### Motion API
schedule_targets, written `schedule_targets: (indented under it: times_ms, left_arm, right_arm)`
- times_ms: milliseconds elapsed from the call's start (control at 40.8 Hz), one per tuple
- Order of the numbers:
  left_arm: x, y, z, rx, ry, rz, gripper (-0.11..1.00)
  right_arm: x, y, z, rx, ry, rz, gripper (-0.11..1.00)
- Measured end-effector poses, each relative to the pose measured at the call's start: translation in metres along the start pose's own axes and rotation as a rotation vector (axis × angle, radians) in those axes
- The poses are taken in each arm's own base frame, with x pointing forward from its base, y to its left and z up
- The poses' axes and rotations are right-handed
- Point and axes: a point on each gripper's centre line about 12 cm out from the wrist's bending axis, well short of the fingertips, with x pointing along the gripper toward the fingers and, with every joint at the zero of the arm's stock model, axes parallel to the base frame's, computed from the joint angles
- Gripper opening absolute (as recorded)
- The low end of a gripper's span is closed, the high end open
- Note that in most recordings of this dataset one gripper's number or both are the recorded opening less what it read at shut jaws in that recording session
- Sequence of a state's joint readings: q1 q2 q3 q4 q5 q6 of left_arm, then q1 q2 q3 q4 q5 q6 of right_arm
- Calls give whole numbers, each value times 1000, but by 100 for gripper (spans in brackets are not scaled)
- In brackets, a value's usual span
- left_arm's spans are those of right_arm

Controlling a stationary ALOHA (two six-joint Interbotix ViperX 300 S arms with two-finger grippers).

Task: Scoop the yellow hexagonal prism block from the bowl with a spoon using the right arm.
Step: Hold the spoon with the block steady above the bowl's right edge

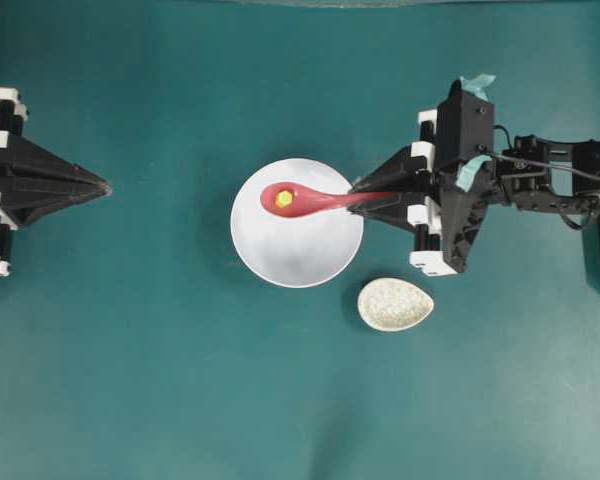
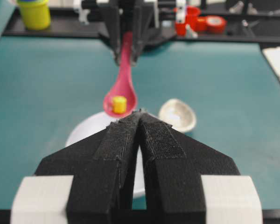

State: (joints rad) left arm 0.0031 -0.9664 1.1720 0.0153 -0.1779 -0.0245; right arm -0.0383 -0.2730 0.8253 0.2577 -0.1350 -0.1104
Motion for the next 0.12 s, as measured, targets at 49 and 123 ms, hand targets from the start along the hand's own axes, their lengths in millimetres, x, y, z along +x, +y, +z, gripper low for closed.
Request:
schedule_targets:
  times_ms: [49, 123]
  left_arm:
    - [0, 0, 0, 0, 2, -2, 1]
    - [1, 0, -1, 0, 5, -1, 1]
  right_arm:
    - [0, 0, 0, -1, 0, 0, 23]
    - [0, 0, -1, -3, 12, 2, 23]
